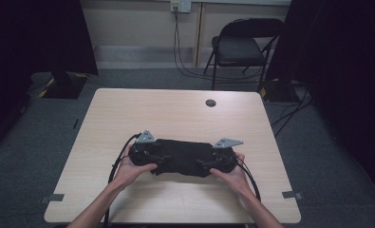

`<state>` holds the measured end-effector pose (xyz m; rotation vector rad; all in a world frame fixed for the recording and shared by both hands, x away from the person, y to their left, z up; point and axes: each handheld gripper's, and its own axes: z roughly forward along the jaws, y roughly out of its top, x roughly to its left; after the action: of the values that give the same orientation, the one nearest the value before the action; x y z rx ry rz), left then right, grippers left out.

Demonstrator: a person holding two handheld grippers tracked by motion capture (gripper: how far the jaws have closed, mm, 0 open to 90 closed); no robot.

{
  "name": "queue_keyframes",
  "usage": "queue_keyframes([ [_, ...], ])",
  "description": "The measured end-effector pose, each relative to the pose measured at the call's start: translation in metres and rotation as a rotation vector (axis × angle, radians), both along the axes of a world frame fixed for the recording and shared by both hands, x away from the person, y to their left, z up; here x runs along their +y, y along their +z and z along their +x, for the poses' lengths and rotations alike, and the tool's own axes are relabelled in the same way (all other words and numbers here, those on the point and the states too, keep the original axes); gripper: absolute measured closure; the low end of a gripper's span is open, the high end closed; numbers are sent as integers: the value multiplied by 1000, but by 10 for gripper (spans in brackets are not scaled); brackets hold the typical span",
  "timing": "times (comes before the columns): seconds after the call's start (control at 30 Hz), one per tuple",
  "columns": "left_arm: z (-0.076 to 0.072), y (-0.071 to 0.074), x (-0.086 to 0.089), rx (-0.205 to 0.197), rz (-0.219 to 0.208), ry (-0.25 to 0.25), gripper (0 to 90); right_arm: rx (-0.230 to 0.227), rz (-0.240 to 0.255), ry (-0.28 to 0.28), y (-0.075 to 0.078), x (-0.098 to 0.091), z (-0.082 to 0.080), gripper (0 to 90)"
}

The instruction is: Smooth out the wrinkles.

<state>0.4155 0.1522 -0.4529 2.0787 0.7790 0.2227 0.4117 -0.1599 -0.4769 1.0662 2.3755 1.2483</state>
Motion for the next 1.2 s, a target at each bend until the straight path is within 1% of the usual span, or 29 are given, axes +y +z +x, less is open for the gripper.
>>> queue_keyframes([
  [0.07, -3, 4, 4, 13, -5, -8, 286, 0, 9, -6, 3, -2, -2, 163],
  [0.1, -5, 6, 7, 8, 0, -13, 274, 0, 16, -10, 7, -5, -4, 163],
  [0.13, -8, 7, 10, 8, -5, -11, 269, -1, 27, -18, 10, -8, -6, 164],
  [0.17, -10, 9, 14, -2, -3, -4, 266, 1, 43, -23, 13, -11, -7, 164],
  [0.23, -14, 11, 27, 2, -8, 20, 252, 9, 95, -53, 19, -22, -12, 162],
  [0.27, -16, 12, 33, -1, 4, 37, 248, 5, 105, -64, 22, -26, -15, 163],
  [0.3, -17, 12, 39, -5, 16, 54, 244, -2, 109, -76, 24, -31, -17, 161],
  [0.33, -19, 12, 47, -2, 15, 61, 229, -5, 114, -88, 26, -36, -20, 158],
  [0.4, -22, 11, 61, -7, 14, 97, 232, -11, 118, -111, 29, -46, -25, 158],
  [0.47, -25, 10, 74, -1, 6, 129, 223, -21, 120, -133, 31, -57, -30, 157],
  [0.5, -26, 10, 81, 6, 14, 146, 221, -20, 119, -141, 32, -61, -32, 157],
  [0.6, -31, 8, 99, 11, 51, 170, 204, -16, 119, -189, 33, -80, -40, 159],
  [0.63, -33, 7, 108, 15, 63, 190, 201, -15, 117, -201, 33, -85, -42, 160],
  [0.67, -35, 5, 113, 20, 67, 200, 198, -16, 113, -227, 32, -94, -45, 161],
  [0.7, -36, 2, 122, 24, 84, 219, 197, -18, 110, -243, 31, -100, -46, 161],
  [0.73, -37, -1, 126, 33, 93, 239, 197, -14, 102, -266, 28, -108, -47, 161],
  [0.77, -37, -5, 133, 63, 85, 267, 198, -10, 89, -277, 26, -113, -48, 161],
  [0.8, -36, -8, 138, 94, 89, 287, 199, -5, 68, -297, 22, -119, -49, 159],
  [0.83, -35, -13, 143, 112, 109, 316, 199, -2, 46, -321, 18, -125, -48, 160],
  [0.87, -34, -16, 145, 119, 114, 333, 204, 9, 28, -346, 11, -132, -46, 159],
  [0.9, -33, -20, 147, 140, 131, 347, 210, 28, 29, -361, 8, -136, -45, 159],
  [0.93, -31, -23, 148, 144, 162, 347, 215, 53, 16, -383, 4, -140, -42, 159],
  [0.97, -30, -27, 148, 139, 195, 349, 216, 67, -3, -403, 0, -143, -41, 159],
  [1.03, -29, -31, 149, 143, 234, 356, 216, 87, -53, -421, -10, -146, -38, 161],
  [1.07, -28, -33, 148, 146, 231, 367, 216, 95, -78, -424, -13, -146, -37, 163],
  [1.1, -29, -35, 146, 130, 246, 369, 207, 108, -94, -423, -16, -145, -36, 161],
  [1.13, -30, -36, 143, 108, 270, 367, 198, 108, -117, -419, -18, -143, -35, 151],
  [1.17, -30, -37, 140, 102, 258, 359, 191, 95, -143, -420, -19, -140, -35, 151],
  [1.2, -31, -37, 139, 92, 256, 350, 189, 86, -157, -423, -20, -137, -36, 149],
])
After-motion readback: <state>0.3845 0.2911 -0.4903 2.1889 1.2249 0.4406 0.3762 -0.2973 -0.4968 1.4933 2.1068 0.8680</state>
